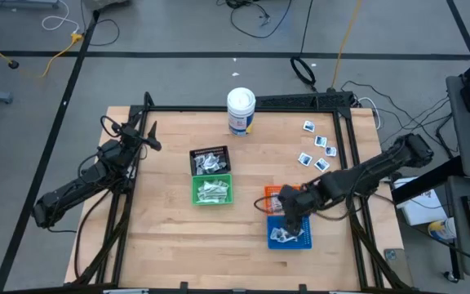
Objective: Pick & Place First Aid Supplies
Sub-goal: Put the blue pad into the blue bin
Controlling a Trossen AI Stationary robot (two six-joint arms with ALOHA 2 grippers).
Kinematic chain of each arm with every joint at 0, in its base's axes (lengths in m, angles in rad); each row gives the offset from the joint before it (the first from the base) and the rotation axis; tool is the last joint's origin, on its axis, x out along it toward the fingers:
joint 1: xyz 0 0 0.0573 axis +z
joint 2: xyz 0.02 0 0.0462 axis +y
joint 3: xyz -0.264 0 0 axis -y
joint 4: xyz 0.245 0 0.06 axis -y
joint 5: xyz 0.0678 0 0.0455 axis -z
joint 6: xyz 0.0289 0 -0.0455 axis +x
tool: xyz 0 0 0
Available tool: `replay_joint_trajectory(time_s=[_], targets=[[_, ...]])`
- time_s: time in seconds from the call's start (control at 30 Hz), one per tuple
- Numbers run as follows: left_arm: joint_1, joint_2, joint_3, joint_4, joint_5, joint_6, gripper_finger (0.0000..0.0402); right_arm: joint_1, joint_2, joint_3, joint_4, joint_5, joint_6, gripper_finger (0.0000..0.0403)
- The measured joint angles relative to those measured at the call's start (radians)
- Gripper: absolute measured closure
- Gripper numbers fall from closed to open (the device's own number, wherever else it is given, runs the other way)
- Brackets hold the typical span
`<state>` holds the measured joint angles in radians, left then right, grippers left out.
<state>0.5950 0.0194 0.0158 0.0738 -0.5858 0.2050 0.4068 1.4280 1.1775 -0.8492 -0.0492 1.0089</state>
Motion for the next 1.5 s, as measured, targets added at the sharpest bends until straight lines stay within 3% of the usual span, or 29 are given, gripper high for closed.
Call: replay_joint_trajectory(time_s=[0.3,0.77,1.03,1.37,1.5], targets=[[0.000,0.000,0.000,0.000,0.000,0.000,0.0096,-0.174,-0.048,0.046,0.049,0.000,-0.366,0.0132],[0.000,0.000,0.000,0.000,0.000,0.000,0.0096,-0.619,-0.046,0.045,0.016,0.001,-0.434,0.0155],[0.000,0.000,0.000,0.000,0.000,0.000,0.0096,-0.933,-0.046,0.045,0.000,0.006,-0.502,0.0154],[0.000,0.000,0.000,0.000,0.000,0.000,0.0096,-1.291,-0.046,0.045,0.001,0.203,-0.561,0.0154],[0.000,0.000,0.000,0.000,0.000,0.000,0.0096,-1.373,-0.037,0.044,0.009,0.206,-0.560,0.0154]])
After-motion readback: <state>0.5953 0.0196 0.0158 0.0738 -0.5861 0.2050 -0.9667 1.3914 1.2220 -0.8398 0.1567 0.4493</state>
